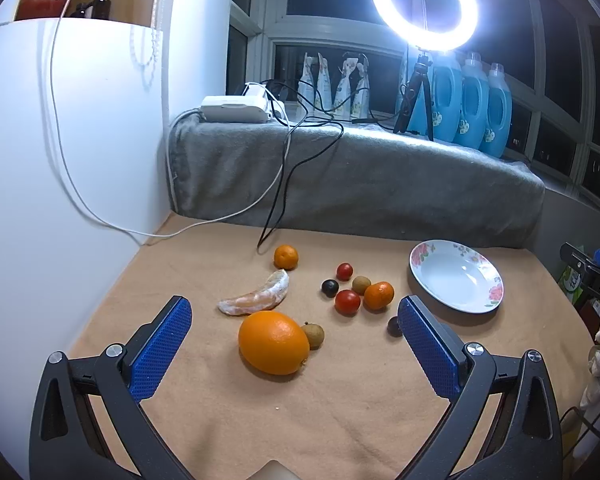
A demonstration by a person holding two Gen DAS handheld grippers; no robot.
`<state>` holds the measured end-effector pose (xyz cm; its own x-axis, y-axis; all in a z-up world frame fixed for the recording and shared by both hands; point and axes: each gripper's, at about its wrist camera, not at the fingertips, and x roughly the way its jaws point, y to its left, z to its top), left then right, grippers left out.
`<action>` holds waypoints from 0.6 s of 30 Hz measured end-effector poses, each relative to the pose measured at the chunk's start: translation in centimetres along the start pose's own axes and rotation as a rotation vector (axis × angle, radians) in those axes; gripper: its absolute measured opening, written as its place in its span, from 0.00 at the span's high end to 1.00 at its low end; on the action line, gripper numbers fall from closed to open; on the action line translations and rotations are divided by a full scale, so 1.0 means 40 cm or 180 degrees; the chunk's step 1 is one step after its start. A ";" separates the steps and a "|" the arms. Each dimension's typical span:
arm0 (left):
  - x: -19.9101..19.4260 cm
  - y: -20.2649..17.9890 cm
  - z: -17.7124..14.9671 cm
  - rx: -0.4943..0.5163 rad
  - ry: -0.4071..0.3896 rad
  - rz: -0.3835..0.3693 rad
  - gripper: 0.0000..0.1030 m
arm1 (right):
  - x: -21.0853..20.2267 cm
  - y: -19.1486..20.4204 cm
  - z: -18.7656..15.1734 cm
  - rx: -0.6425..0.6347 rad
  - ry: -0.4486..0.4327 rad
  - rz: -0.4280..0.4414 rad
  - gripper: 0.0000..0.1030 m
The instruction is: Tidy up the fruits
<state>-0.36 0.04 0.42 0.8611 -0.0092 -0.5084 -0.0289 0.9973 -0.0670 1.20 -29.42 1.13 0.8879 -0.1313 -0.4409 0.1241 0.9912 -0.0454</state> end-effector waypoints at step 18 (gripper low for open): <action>0.000 0.002 -0.002 -0.0011 -0.0010 -0.0008 0.01 | 0.000 0.013 -0.006 -0.0027 0.0005 -0.0001 0.00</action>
<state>-0.42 0.10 0.35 0.8627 -0.0113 -0.5056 -0.0287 0.9970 -0.0712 1.16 -28.91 0.89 0.8872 -0.1315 -0.4423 0.1205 0.9913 -0.0531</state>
